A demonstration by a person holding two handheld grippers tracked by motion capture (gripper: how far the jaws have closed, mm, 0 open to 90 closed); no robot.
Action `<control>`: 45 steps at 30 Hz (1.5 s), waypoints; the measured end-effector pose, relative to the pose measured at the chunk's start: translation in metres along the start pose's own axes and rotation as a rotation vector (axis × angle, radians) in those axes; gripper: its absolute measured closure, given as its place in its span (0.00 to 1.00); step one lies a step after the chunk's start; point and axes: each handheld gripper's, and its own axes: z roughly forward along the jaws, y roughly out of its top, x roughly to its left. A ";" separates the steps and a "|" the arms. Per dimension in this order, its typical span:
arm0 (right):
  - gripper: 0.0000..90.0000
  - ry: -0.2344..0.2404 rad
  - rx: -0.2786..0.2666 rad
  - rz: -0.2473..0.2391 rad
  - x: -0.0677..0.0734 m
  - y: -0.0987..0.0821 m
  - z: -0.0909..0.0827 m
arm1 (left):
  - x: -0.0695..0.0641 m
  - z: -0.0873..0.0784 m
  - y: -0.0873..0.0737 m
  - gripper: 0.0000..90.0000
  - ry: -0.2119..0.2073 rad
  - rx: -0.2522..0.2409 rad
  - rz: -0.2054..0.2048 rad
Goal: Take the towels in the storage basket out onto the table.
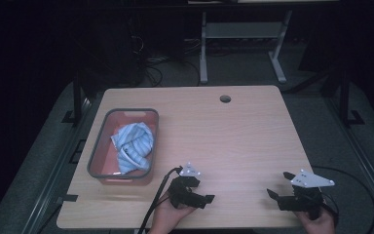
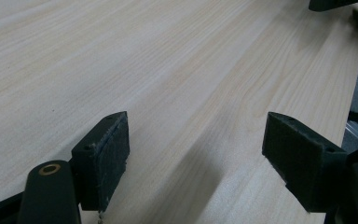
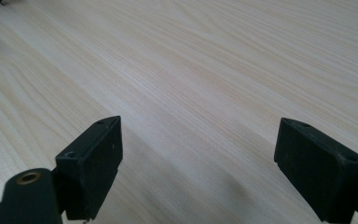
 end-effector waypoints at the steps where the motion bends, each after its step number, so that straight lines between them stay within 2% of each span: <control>1: 0.16 0.000 0.000 0.000 0.000 0.000 0.000 | 0.000 0.000 0.000 0.25 0.000 0.000 0.000; 6: 0.16 0.002 0.005 -0.002 0.000 0.001 0.001 | 0.000 -0.001 0.004 0.25 -0.005 -0.007 -0.008; 7: 0.16 0.001 0.006 -0.003 0.000 0.000 0.001 | -0.001 -0.002 0.004 0.25 -0.004 -0.020 -0.013; 12: 0.16 -0.004 -0.001 0.002 0.000 0.001 -0.001 | -0.002 -0.002 0.014 0.24 -0.013 -0.014 0.013; 15: 0.16 -0.009 0.003 0.005 0.001 0.002 -0.001 | -0.001 -0.003 0.019 0.24 -0.022 -0.028 0.005; 17: 0.16 -0.006 0.005 0.000 0.001 0.002 0.000 | 0.000 -0.003 0.025 0.24 -0.013 -0.024 0.010; 22: 0.16 -0.008 0.002 -0.007 0.002 0.003 0.000 | 0.003 -0.003 0.039 0.24 -0.030 -0.039 -0.017; 25: 0.16 -0.011 -0.002 -0.006 0.002 0.004 -0.001 | 0.003 -0.001 0.045 0.24 -0.017 -0.032 0.013; 27: 0.16 -0.009 0.001 0.001 0.002 0.004 -0.001 | 0.004 -0.001 0.049 0.24 -0.025 -0.023 0.001; 34: 0.16 -0.009 -0.004 -0.006 0.001 0.006 0.001 | 0.009 -0.005 0.066 0.24 -0.017 -0.013 0.013; 45: 0.16 -0.003 -0.006 0.001 0.000 0.006 0.001 | 0.013 -0.012 0.091 0.24 -0.019 -0.019 0.003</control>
